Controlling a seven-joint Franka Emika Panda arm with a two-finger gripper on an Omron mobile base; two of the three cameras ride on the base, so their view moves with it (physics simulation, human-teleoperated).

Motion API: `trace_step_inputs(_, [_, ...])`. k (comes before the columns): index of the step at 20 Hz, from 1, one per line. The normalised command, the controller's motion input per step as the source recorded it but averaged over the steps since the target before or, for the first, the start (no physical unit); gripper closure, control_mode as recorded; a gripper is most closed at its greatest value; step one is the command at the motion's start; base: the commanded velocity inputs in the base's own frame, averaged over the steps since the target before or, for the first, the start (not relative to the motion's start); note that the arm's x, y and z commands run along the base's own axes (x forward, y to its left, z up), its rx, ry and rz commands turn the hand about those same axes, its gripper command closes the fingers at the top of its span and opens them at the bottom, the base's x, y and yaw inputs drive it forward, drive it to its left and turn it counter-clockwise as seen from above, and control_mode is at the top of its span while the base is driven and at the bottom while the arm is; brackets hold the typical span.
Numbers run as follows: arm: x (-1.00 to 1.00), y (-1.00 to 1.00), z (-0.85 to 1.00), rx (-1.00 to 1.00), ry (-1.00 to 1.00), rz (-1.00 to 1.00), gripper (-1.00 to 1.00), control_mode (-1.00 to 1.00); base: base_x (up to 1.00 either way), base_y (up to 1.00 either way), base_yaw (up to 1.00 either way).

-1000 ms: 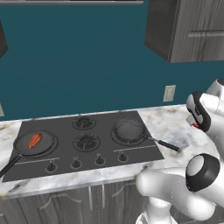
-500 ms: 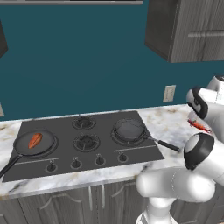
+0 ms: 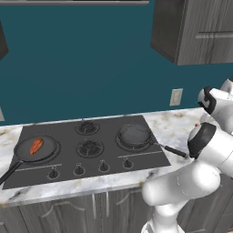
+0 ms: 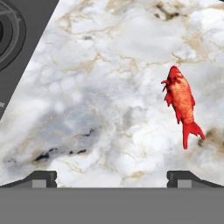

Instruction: Place both pans onto different burners. Then place the sweet potato and the fish on different pans.

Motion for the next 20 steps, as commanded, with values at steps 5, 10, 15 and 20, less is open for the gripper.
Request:
trace_step_inputs(5, [0.17,-0.1,-0.05,0.0,0.0,0.0,-1.0,-1.0,0.0,0.0,0.0])
trace_step_inputs(10, [0.13,-0.17,-0.07,0.03,0.0,0.0,-1.0,-1.0,0.0,0.0,0.0])
trace_step_inputs(15, [0.32,-0.18,-0.22,0.06,0.03,0.0,-1.0,-1.0,0.0,0.0,0.0])
trace_step_inputs(20, [0.4,-0.19,-0.27,0.02,0.03,0.0,-1.0,-1.0,0.0,0.0,0.0])
